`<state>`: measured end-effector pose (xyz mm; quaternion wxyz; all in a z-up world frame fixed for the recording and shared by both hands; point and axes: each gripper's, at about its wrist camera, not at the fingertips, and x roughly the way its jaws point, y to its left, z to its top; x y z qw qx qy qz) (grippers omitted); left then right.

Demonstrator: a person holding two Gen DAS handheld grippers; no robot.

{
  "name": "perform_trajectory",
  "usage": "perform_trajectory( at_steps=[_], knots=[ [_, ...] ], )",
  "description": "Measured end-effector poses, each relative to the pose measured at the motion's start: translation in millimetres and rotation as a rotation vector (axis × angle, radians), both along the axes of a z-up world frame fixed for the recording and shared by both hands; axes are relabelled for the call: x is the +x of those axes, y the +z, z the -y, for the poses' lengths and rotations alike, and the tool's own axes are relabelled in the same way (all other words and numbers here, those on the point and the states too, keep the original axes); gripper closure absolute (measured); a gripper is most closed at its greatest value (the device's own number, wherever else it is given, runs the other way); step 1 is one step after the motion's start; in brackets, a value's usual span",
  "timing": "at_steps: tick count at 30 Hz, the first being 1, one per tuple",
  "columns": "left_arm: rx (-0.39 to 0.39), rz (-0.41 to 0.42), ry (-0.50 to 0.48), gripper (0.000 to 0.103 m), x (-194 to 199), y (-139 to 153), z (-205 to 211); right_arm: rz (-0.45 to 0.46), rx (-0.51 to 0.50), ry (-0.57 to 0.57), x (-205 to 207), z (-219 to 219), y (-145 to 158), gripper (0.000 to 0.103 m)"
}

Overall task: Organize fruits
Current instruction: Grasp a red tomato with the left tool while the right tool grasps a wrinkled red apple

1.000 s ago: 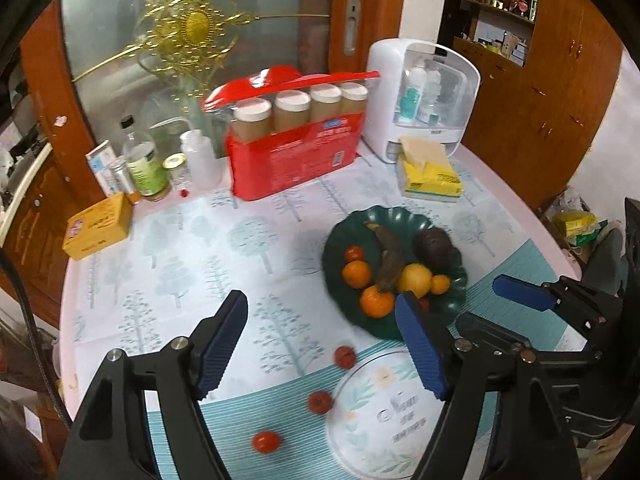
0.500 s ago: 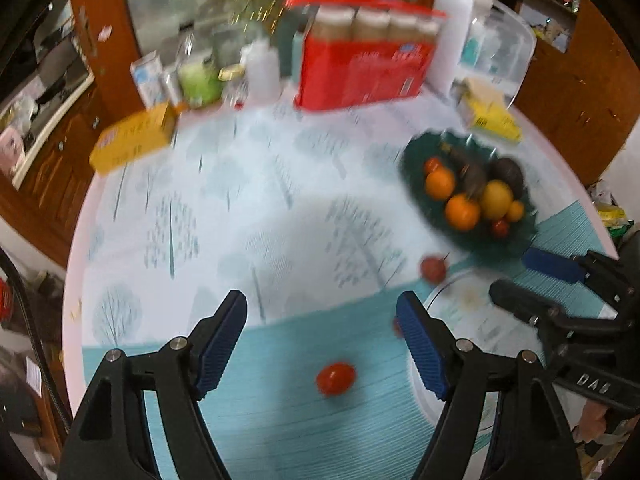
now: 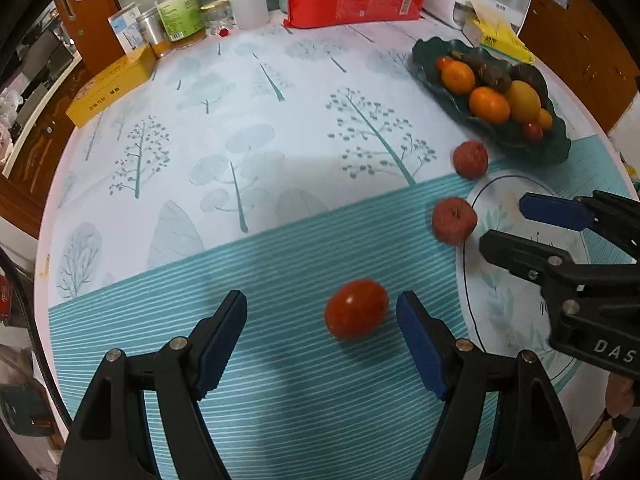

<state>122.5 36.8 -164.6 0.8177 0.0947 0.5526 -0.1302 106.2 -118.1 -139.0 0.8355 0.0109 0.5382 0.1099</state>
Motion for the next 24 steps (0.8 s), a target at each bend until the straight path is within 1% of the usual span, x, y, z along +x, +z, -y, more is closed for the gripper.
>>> perform_trajectory(
  at_steps=[3,6,8,10,12,13,14,15,16,17,18,19,21,24],
  knots=[
    [-0.011,-0.003,0.001,0.028,0.3,-3.4,-0.4,-0.012,-0.004,0.008,3.4,-3.5,-7.5,0.046],
    [-0.021,-0.004,0.003,0.031,0.6,-5.0,-1.3,-0.019,-0.006,0.016,6.6,-6.8,-14.2,0.046],
    [-0.033,-0.009,0.005,0.036,0.2,-6.4,-2.0,-0.018,-0.009,0.02,8.5,-8.0,-17.3,0.046],
    [-0.048,-0.014,0.008,0.038,-0.2,-7.2,-2.4,-0.015,-0.012,0.022,10.3,-9.2,-19.7,0.046],
    [-0.059,-0.013,0.008,0.043,-0.6,-7.1,-1.6,-0.011,-0.017,0.023,12.6,-10.4,-21.8,0.046],
    [-0.064,-0.012,0.007,0.047,-1.1,-6.8,-1.2,-0.01,-0.017,0.023,13.7,-10.6,-22.6,0.047],
    [-0.07,-0.013,0.004,0.052,-1.8,-6.6,-0.2,-0.008,-0.008,0.026,15.0,-11.1,-22.9,0.05],
    [-0.075,-0.014,-0.001,0.055,-2.8,-6.5,1.5,-0.007,0.0,0.031,16.4,-12.3,-22.8,0.053],
    [-0.077,-0.014,-0.006,0.059,-3.8,-6.5,3.1,-0.006,0.003,0.035,16.9,-13.3,-22.9,0.054],
    [-0.076,-0.015,-0.01,0.063,-4.5,-6.6,4.8,-0.004,0.003,0.04,17.6,-14.9,-23.2,0.059],
    [-0.072,-0.017,-0.015,0.065,-5.6,-6.9,6.6,-0.006,-0.001,0.051,17.8,-17.2,-24.1,0.064],
    [-0.068,-0.018,-0.018,0.068,-6.3,-7.5,7.8,-0.01,-0.005,0.057,18.4,-19.1,-25.4,0.065],
    [-0.059,-0.019,-0.018,0.069,-8.1,-9.3,9.3,-0.022,-0.016,0.068,18.6,-22.7,-28.6,0.068],
    [-0.071,-0.019,-0.01,0.07,-9.1,-8.9,7.3,-0.008,-0.03,0.079,17.5,-25.7,-28.0,0.071]
  ],
)
